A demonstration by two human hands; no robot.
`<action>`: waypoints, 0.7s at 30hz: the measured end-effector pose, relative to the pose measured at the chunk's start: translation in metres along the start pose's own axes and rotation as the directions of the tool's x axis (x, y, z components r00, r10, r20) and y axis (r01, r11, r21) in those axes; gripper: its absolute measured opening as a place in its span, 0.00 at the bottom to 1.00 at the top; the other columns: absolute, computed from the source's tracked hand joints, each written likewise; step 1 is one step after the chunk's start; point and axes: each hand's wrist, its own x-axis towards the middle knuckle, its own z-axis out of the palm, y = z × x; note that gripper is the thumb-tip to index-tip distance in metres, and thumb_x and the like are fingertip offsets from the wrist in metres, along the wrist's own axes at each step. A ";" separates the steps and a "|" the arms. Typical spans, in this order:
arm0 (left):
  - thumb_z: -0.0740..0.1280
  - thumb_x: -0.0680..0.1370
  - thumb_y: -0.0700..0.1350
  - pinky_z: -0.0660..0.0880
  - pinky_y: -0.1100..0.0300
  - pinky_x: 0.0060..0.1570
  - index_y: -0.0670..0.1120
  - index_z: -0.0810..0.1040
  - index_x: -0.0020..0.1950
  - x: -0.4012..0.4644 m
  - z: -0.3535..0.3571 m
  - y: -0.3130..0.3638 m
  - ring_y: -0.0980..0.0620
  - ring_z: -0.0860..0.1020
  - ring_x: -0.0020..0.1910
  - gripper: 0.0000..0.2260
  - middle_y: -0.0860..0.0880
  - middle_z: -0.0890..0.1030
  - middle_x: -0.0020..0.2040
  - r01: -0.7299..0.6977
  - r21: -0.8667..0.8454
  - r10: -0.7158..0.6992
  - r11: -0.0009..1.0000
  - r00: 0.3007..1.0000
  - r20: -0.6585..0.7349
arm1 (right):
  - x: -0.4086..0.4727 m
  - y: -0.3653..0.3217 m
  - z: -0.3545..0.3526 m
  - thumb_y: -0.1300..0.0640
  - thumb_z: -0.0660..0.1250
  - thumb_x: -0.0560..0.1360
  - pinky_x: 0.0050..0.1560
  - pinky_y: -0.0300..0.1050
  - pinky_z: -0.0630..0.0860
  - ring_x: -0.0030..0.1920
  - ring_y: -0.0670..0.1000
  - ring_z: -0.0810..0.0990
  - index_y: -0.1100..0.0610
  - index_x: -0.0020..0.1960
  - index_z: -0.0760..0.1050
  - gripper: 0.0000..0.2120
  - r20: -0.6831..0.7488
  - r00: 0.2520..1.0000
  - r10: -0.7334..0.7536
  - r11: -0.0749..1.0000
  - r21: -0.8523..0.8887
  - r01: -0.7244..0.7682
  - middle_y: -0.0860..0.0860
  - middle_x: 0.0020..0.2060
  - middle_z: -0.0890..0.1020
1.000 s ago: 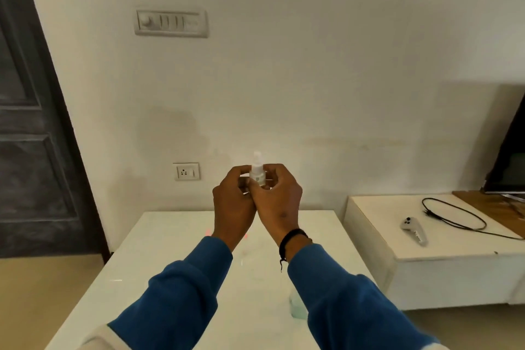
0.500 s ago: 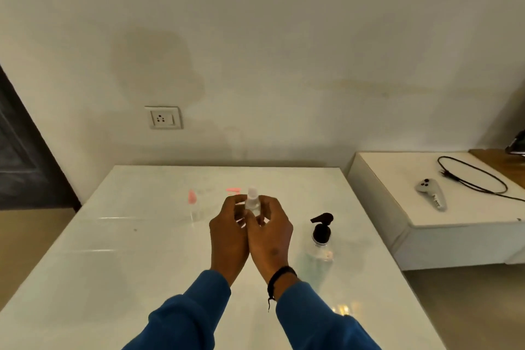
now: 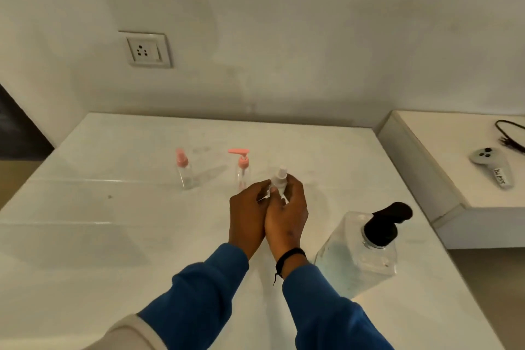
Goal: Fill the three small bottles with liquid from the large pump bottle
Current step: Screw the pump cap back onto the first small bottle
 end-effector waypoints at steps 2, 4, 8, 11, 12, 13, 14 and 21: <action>0.69 0.79 0.39 0.75 0.72 0.43 0.47 0.84 0.49 0.009 0.008 -0.008 0.63 0.82 0.43 0.05 0.57 0.84 0.39 -0.004 0.028 0.004 1.000 1.000 0.008 | 0.011 0.010 0.004 0.61 0.66 0.82 0.66 0.46 0.76 0.61 0.46 0.78 0.49 0.66 0.75 0.14 -0.026 1.000 0.001 1.000 -0.012 -0.002 0.45 0.59 0.81; 0.69 0.80 0.40 0.78 0.67 0.44 0.45 0.84 0.47 0.016 0.015 -0.014 0.56 0.82 0.41 0.05 0.52 0.84 0.39 -0.003 0.037 0.002 0.999 1.000 0.018 | 0.019 0.017 0.005 0.60 0.65 0.82 0.67 0.48 0.76 0.61 0.47 0.79 0.50 0.67 0.75 0.15 -0.053 0.999 0.013 1.000 -0.010 -0.014 0.46 0.60 0.81; 0.68 0.80 0.43 0.77 0.70 0.46 0.49 0.84 0.51 0.022 0.025 -0.020 0.62 0.82 0.43 0.05 0.58 0.84 0.41 -0.002 0.032 0.001 0.999 1.000 0.029 | 0.029 0.024 0.006 0.59 0.65 0.83 0.68 0.46 0.75 0.61 0.46 0.78 0.51 0.68 0.74 0.15 -0.072 0.997 0.027 1.000 0.003 -0.027 0.46 0.61 0.81; 0.68 0.80 0.45 0.78 0.68 0.47 0.47 0.84 0.54 0.028 0.029 -0.025 0.58 0.83 0.44 0.06 0.53 0.86 0.44 0.012 0.023 -0.012 1.000 1.000 0.017 | 0.036 0.026 0.008 0.59 0.65 0.82 0.67 0.43 0.74 0.61 0.44 0.78 0.51 0.69 0.75 0.15 -0.057 0.998 0.009 1.000 -0.002 -0.009 0.46 0.62 0.81; 0.68 0.80 0.45 0.79 0.68 0.47 0.47 0.85 0.54 0.030 0.031 -0.026 0.58 0.83 0.44 0.07 0.53 0.86 0.44 0.017 0.025 -0.017 1.000 1.000 0.010 | 0.038 0.027 0.009 0.59 0.65 0.82 0.67 0.42 0.74 0.61 0.44 0.78 0.51 0.69 0.75 0.16 -0.053 0.999 0.005 1.000 -0.003 -0.005 0.46 0.62 0.81; 0.68 0.80 0.45 0.79 0.68 0.47 0.47 0.85 0.55 0.032 0.032 -0.027 0.58 0.83 0.44 0.07 0.53 0.86 0.45 0.024 0.026 -0.024 0.999 1.000 0.005 | 0.040 0.028 0.010 0.60 0.65 0.83 0.67 0.42 0.74 0.61 0.44 0.78 0.51 0.69 0.75 0.16 -0.051 0.999 0.000 1.000 -0.005 0.000 0.46 0.62 0.81; 0.69 0.80 0.45 0.78 0.68 0.47 0.47 0.85 0.55 0.033 0.033 -0.027 0.58 0.83 0.44 0.07 0.53 0.86 0.45 0.034 0.026 -0.035 0.999 0.999 0.002 | 0.041 0.028 0.011 0.60 0.65 0.83 0.67 0.43 0.74 0.61 0.45 0.78 0.51 0.69 0.74 0.16 -0.051 0.999 -0.004 1.000 -0.007 0.003 0.46 0.62 0.81; 0.71 0.79 0.45 0.74 0.73 0.49 0.44 0.82 0.61 0.031 0.031 -0.028 0.59 0.81 0.49 0.11 0.52 0.84 0.52 0.071 0.049 -0.071 0.996 0.997 -0.004 | 0.037 0.033 0.012 0.62 0.64 0.83 0.75 0.50 0.69 0.71 0.48 0.73 0.49 0.77 0.67 0.24 -0.104 0.994 0.011 0.999 -0.029 -0.014 0.48 0.71 0.76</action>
